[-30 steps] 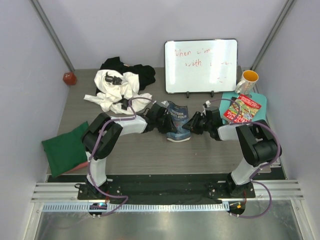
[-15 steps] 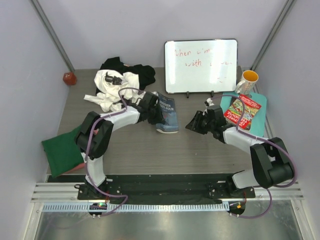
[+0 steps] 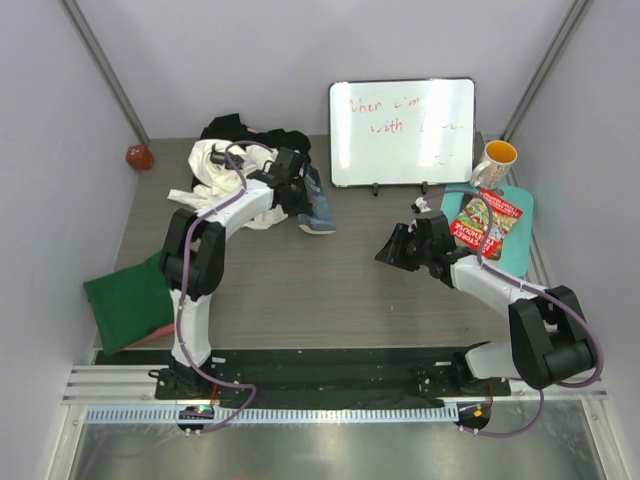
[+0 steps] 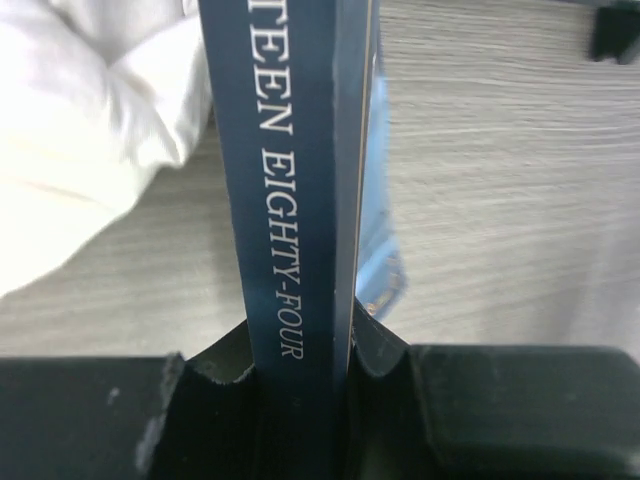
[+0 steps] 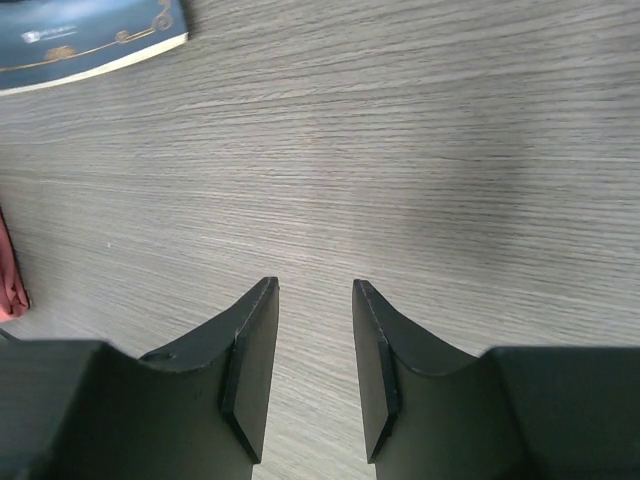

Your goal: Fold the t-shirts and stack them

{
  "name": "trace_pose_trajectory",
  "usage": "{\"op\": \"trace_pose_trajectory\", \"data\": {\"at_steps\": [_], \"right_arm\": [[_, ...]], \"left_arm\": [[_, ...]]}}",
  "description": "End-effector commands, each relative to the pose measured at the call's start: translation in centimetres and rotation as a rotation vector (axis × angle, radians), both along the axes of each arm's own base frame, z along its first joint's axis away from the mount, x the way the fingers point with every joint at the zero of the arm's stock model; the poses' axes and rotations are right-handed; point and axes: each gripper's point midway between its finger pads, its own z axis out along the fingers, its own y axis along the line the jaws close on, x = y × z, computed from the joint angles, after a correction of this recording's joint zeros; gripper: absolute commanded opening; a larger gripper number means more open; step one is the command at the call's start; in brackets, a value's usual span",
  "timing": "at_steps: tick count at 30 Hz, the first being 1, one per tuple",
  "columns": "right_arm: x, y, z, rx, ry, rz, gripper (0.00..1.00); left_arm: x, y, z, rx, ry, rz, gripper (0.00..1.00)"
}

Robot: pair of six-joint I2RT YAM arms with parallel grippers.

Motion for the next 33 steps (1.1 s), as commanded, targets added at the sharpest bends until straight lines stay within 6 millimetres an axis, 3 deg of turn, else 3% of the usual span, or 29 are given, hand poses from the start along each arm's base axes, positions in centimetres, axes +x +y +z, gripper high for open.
{"op": "trace_pose_trajectory", "data": {"at_steps": [1,2,4,9,15,19,21,22,27,33], "right_arm": [[1.1,0.3,3.1,0.012,-0.086,0.01,0.41],[1.0,0.3,3.1,0.012,-0.085,0.012,0.41],[0.9,0.4,3.2,0.016,-0.085,0.014,0.41],[0.4,0.4,3.1,0.027,-0.078,0.015,0.42],[-0.3,0.3,3.1,0.036,-0.08,0.019,0.41],[-1.1,0.2,2.7,0.041,-0.069,0.022,0.42],[-1.3,0.1,2.7,0.044,-0.068,0.021,0.41],[-1.5,0.1,2.6,0.045,-0.067,0.02,0.42],[-2.0,0.1,2.2,0.048,-0.053,0.022,0.42],[-2.0,0.4,2.1,0.056,-0.045,0.032,0.41]], "left_arm": [[1.6,-0.3,-0.1,0.042,0.002,-0.077,0.0],[2.3,-0.6,0.5,0.043,-0.012,-0.083,0.0],[2.6,-0.2,-0.8,0.084,0.014,-0.084,0.0],[4.1,-0.3,-0.8,0.064,0.002,-0.034,0.0],[6.1,0.7,0.1,0.132,-0.004,0.021,0.0],[9.1,1.5,1.0,0.156,-0.009,0.047,0.0],[9.6,2.3,1.1,0.162,0.008,0.043,0.0],[10.4,2.3,2.1,0.15,-0.018,0.047,0.0],[11.2,4.5,0.6,0.146,0.013,0.071,0.0],[11.3,6.7,-2.8,0.154,0.076,0.063,0.0]]}}
